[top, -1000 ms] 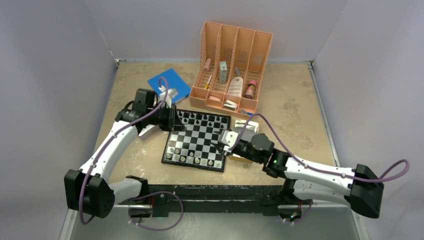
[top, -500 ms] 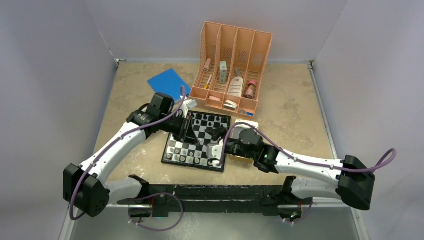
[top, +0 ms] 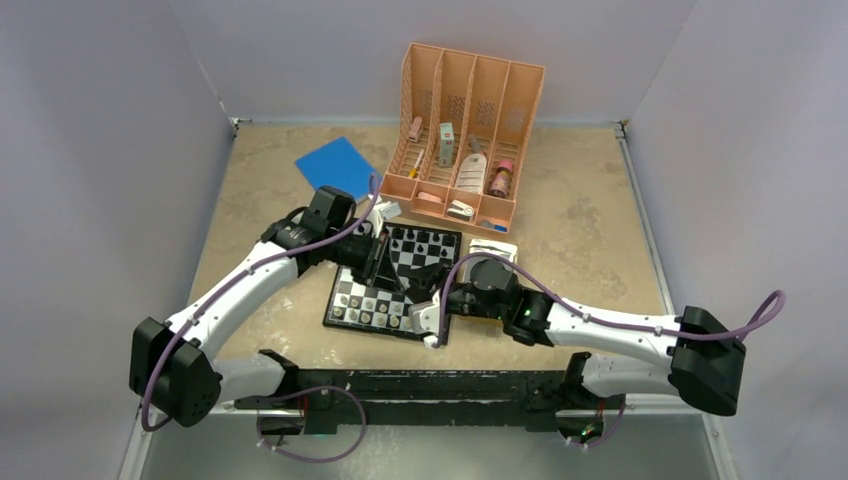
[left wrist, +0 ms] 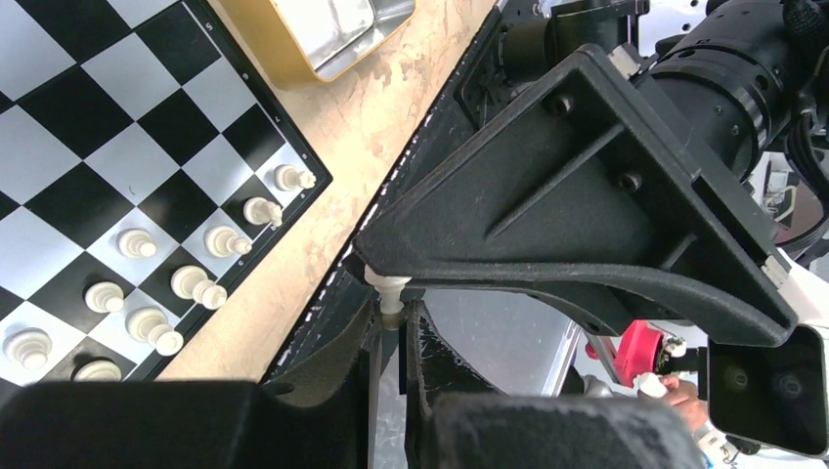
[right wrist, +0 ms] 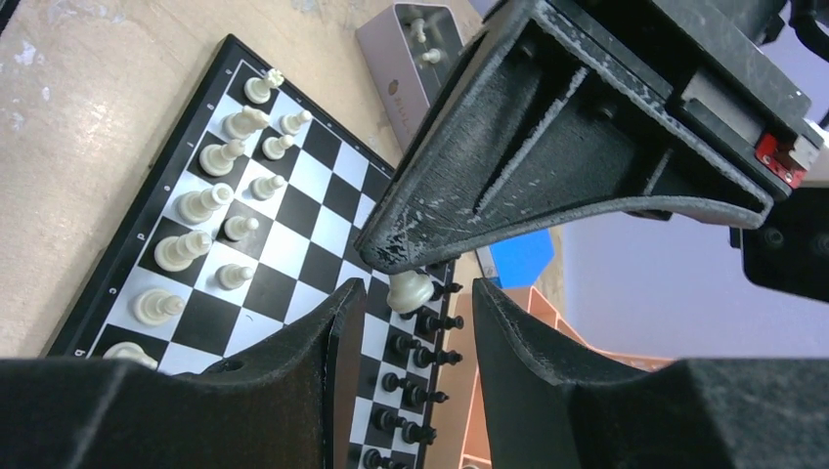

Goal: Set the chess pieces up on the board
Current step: Pick up the chess piece from the storage box.

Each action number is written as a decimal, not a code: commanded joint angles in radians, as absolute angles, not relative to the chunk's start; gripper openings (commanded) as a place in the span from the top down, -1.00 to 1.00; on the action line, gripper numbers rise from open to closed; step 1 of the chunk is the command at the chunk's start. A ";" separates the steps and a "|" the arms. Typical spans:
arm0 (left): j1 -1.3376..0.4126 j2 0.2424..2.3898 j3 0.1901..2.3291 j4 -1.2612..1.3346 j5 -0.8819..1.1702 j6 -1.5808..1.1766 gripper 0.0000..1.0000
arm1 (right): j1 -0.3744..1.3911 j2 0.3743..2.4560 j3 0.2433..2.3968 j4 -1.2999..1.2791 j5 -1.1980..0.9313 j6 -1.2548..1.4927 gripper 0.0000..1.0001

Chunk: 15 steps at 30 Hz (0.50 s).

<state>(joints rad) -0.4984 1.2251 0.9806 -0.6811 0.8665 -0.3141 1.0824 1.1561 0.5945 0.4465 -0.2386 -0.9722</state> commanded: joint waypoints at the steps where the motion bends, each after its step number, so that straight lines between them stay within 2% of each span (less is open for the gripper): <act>1: -0.509 1.228 1.024 -0.640 0.899 -0.326 1.00 | 1.091 1.162 0.619 0.478 -0.281 -1.023 0.07; 6: -0.512 1.238 1.038 -0.643 0.906 -0.329 1.00 | 1.092 1.180 0.625 0.456 -0.305 -1.036 0.46; 10: -0.514 1.235 1.051 -0.651 0.878 -0.331 1.00 | 1.092 1.179 0.599 0.501 -0.311 -1.001 0.68; 15: -0.513 1.170 1.065 -0.579 0.777 -0.381 1.00 | 1.092 1.198 0.582 0.628 -0.251 -0.769 0.91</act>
<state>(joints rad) -0.5076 1.2377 1.0077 -0.6899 0.8455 -0.3340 1.0855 1.1831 0.5915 0.4854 -0.2504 -0.9516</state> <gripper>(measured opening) 0.083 0.216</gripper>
